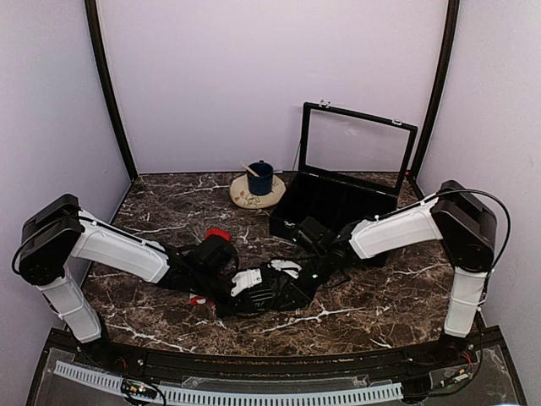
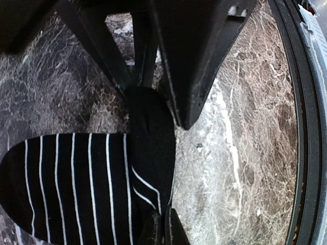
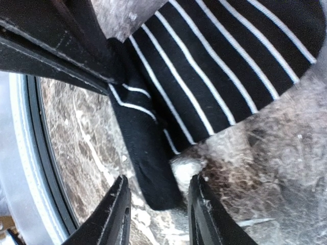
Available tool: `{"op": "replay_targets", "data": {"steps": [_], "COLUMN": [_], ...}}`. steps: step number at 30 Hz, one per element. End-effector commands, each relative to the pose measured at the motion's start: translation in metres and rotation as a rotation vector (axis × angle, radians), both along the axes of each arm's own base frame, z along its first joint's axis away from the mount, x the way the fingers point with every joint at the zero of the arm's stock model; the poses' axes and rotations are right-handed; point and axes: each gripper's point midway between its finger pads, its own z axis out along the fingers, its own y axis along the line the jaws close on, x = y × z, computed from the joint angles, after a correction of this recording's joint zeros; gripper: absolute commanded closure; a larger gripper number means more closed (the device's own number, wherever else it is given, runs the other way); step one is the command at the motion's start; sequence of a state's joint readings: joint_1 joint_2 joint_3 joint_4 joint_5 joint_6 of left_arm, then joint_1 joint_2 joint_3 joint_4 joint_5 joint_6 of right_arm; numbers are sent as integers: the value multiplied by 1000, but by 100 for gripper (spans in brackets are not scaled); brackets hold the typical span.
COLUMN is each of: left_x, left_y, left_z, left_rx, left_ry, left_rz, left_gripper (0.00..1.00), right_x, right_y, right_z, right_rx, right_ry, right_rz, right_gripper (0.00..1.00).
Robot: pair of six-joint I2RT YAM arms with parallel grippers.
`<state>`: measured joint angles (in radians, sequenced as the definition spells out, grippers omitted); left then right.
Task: Roll the socks
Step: Roll the sock at the center of the board.
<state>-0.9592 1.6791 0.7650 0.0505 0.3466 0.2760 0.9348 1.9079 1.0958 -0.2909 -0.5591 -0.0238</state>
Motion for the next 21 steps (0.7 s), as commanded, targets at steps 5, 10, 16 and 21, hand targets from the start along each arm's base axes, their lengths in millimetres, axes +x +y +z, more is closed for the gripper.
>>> {"op": "replay_targets", "data": {"steps": [5,10,16,21], "left_x": [-4,-3,-1,4], "left_y": [9,10,11,14], "left_z": [4,8,13,17], "left_rx": [-22,-54,-94,-130], "left_ry": [198,294,440,562], "left_rz": [60,80,103,146], "left_gripper": [100,100,100,100], "right_x": [25,32,36,31], "right_y": [2,1,1,5], "right_z": [19,28,37,41], "right_rx": [50,82,103,100], "right_ry": [-149,-206,-274,-339], "right_rz": [-82,-107,-97,-62], "right_gripper": [63,64,64,64]}}
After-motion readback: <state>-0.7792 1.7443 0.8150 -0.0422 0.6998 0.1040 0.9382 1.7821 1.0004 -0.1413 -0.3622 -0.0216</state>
